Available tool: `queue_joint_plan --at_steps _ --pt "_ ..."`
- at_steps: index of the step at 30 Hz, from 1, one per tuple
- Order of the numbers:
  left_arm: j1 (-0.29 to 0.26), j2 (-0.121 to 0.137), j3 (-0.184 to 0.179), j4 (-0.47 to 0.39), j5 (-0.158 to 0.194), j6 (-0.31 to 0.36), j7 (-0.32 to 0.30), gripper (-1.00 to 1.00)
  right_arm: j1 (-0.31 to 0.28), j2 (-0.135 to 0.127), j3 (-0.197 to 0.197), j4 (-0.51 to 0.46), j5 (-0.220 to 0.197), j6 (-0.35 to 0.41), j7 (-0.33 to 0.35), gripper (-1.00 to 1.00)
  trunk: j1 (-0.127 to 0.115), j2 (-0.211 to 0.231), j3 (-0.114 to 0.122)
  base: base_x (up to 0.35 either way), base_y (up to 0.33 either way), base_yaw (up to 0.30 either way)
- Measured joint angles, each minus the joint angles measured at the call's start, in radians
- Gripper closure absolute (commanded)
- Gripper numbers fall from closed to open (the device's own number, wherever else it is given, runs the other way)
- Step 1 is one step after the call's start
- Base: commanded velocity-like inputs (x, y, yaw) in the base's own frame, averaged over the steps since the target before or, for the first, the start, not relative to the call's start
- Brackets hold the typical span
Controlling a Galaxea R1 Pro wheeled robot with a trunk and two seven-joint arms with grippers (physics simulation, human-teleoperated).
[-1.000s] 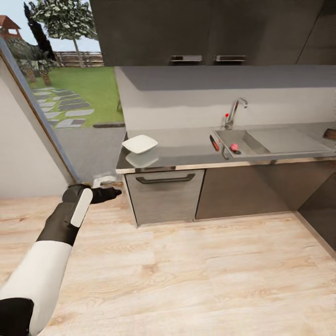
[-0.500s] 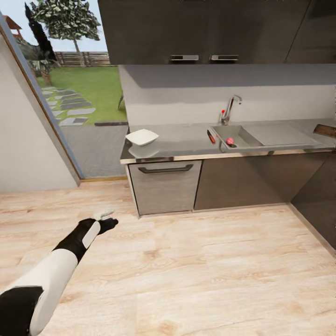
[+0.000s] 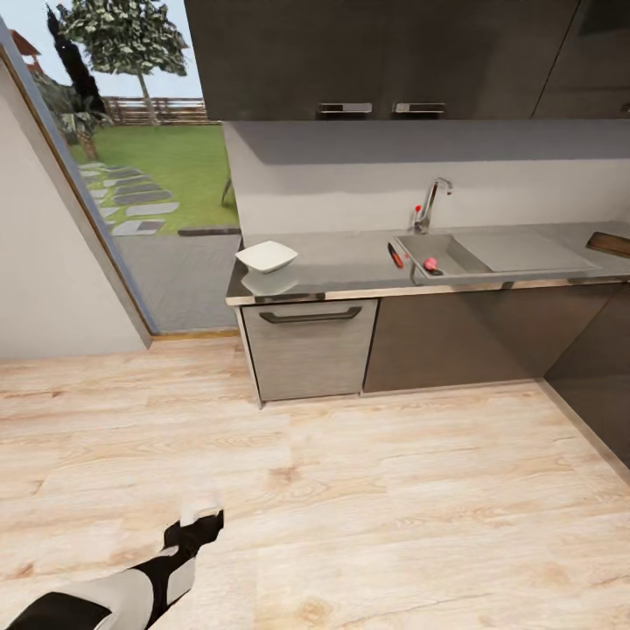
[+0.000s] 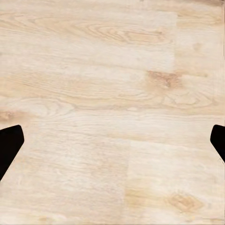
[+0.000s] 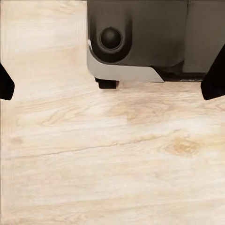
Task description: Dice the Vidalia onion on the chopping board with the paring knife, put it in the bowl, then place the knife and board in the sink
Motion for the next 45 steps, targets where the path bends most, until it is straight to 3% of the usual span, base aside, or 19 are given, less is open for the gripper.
queue_joint_plan --at_steps 4,5,7,11,15,22,23,25,31,45 --pt "0.084 -0.017 -0.001 0.001 0.001 -0.16 -0.002 -1.0 0.0 -0.022 0.001 -0.109 0.0 0.047 -0.002 -1.0 0.0 0.0 0.0 0.0 0.0 0.0" --pt "0.132 -0.021 -0.002 0.001 0.001 -0.209 -0.003 -1.0 -0.001 -0.031 0.001 -0.188 0.0 0.139 -0.002 -1.0 0.0 0.0 0.0 0.0 0.0 0.0" --pt "0.162 -0.022 -0.001 0.001 0.001 -0.255 -0.004 -1.0 0.0 -0.036 0.001 -0.243 0.0 0.189 -0.003 -1.0 0.0 0.0 0.0 0.0 0.0 0.0" --pt "0.214 -0.022 -0.001 0.002 0.002 -0.368 -0.005 -1.0 0.0 -0.041 0.0 -0.329 0.0 0.236 -0.004 -1.0 0.0 0.0 0.0 0.0 0.0 0.0" --pt "0.257 -0.022 -0.001 0.001 0.001 -0.44 -0.004 -1.0 -0.001 -0.046 -0.001 -0.375 0.0 0.248 -0.003 -1.0 0.0 0.0 0.0 0.0 0.0 0.0" --pt "0.286 -0.021 -0.002 0.001 -0.001 -0.472 -0.005 -1.0 -0.001 -0.049 -0.003 -0.393 -0.002 0.23 0.001 -1.0 0.0 0.0 0.0 0.0 0.0 0.0" --pt "0.303 -0.021 -0.001 0.002 -0.005 -0.476 -0.005 -1.0 -0.001 -0.049 -0.003 -0.385 -0.003 0.179 0.004 -1.0 0.0 0.0 0.0 0.0 0.0 0.0" --pt "0.311 -0.021 -0.003 0.002 -0.026 -0.476 -0.005 -1.0 -0.001 -0.05 -0.004 -0.382 -0.004 0.161 0.004 -1.0 0.0 0.0 0.0 0.0 0.0 0.0" --pt "0.315 -0.019 -0.003 0.001 -0.056 -0.472 -0.004 -1.0 -0.001 -0.049 -0.003 -0.38 -0.004 0.149 0.002 -1.0 0.0 0.0 0.0 0.0 0.0 0.0" --pt "0.316 -0.02 -0.004 0.001 -0.06 -0.468 -0.001 -1.0 -0.001 -0.049 -0.007 -0.38 -0.009 0.146 -0.001 -1.0 0.0 0.0 0.005 0.017 -0.026 -0.193"
